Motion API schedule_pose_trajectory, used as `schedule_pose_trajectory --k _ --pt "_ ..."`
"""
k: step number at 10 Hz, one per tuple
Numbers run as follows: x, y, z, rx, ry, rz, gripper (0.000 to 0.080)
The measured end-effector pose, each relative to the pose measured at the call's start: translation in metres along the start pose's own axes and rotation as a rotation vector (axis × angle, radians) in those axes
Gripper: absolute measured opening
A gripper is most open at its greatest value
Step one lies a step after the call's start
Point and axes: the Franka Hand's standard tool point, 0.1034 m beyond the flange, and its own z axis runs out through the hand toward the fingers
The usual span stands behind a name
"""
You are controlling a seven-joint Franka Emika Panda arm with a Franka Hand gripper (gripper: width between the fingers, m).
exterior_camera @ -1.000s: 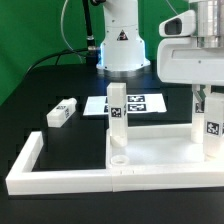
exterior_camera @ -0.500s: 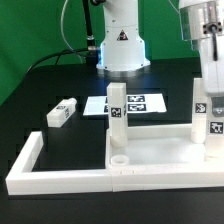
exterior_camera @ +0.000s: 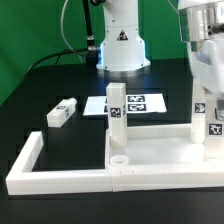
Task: Assemble desk
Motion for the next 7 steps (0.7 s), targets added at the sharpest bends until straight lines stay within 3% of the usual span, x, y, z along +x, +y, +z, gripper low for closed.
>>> schedule_pose_trajectory --k 1,5,7 --pt "-0.0028 0.0011 0.0008 -0.014 -0.014 -0.124 0.0616" --pt "0.0005 0.0009 0.0006 -0.016 -0.005 -0.355 0.0649" --pt "0.0070 -0.0067 -0.0034 -0.067 -0.020 -0.791 0.0649"
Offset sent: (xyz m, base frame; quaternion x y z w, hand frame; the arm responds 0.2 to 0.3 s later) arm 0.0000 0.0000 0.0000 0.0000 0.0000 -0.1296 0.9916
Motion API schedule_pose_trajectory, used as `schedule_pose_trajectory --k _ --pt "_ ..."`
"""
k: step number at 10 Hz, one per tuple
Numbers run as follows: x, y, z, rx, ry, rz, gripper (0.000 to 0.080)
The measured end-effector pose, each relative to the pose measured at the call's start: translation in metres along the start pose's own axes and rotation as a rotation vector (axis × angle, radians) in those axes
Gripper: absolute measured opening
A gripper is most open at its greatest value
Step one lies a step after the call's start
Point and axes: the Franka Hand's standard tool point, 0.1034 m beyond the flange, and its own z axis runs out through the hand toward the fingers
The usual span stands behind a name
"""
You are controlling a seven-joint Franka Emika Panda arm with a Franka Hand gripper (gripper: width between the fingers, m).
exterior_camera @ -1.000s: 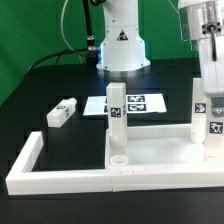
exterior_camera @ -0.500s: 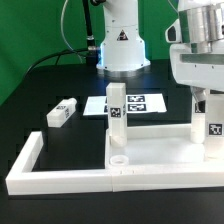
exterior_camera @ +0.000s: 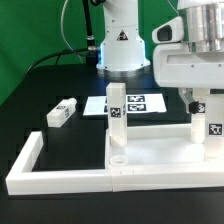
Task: Assemble desk
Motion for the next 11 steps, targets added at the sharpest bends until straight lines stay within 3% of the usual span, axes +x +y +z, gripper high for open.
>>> schedule_pose_trajectory --k 2,3,4,7,10,11 --pt "0.0023 -0.0004 0.0002 0.004 0.007 0.046 0.0649" --pt "0.0024 -0.0003 0.0001 0.004 0.007 0.088 0.0537" --pt "0.0023 -0.0003 0.0003 0.004 0.006 0.146 0.0338" --pt "0.0039 0.0039 0.0005 -0.001 0.006 0.333 0.0297" --pt "-0.0006 0.0041 0.0010 -0.019 -0.005 0.896 0.0297" --pt "-0.0009 0.0038 0.0020 -0.006 -0.005 1.123 0.0297"
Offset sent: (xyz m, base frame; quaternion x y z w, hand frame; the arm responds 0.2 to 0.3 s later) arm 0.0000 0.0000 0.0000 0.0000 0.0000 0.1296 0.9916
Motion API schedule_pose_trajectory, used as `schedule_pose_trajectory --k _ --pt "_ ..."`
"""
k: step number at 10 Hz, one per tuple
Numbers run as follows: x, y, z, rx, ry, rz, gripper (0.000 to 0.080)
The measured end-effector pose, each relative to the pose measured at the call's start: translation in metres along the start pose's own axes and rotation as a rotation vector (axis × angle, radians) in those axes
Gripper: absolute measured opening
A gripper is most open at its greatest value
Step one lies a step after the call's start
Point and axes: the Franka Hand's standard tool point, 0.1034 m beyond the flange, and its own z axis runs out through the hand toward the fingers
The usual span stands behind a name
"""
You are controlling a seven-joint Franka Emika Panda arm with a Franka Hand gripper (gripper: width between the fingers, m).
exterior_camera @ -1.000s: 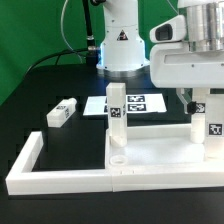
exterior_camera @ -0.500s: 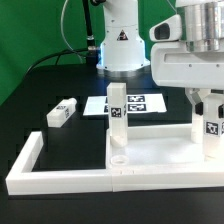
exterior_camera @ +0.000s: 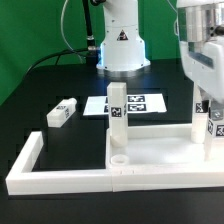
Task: Assemble desk
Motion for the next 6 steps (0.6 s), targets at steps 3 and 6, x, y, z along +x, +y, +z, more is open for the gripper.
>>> schedule_pose_trajectory --k 3,6 --pt "0.0006 0.0053 0.0003 0.042 -0.016 0.254 0.0297" --pt "-0.0015 0.0049 -0.0010 0.005 0.002 -0.182 0.0459"
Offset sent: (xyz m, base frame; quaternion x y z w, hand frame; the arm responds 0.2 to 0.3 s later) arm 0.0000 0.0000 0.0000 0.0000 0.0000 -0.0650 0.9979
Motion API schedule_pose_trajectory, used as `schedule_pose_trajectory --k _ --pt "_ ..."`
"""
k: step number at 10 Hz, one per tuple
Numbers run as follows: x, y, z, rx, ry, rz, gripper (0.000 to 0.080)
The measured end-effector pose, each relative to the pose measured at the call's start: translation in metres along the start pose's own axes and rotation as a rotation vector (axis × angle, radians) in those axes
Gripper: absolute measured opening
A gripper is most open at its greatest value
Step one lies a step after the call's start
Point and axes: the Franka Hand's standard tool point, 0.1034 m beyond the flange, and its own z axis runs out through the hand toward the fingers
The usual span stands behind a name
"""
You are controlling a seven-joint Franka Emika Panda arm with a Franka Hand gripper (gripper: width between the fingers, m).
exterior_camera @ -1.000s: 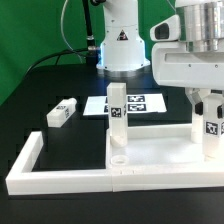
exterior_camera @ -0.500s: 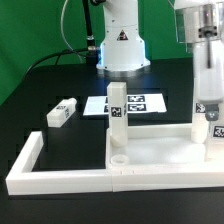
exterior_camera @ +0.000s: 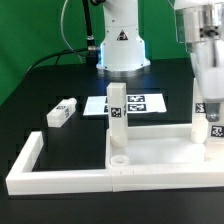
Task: Assemble desk
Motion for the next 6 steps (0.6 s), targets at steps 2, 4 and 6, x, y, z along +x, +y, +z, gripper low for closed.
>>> schedule_pose_trajectory --k 2,4,6 --pt "-0.0048 0.0032 0.0057 -0.003 -0.016 -0.332 0.0638" --pt "-0.0081 0.0048 0.0060 -0.009 -0.008 -0.463 0.0648" --pt "-0.0060 0.0045 0.0059 -0.009 -0.007 -0.571 0.0649"
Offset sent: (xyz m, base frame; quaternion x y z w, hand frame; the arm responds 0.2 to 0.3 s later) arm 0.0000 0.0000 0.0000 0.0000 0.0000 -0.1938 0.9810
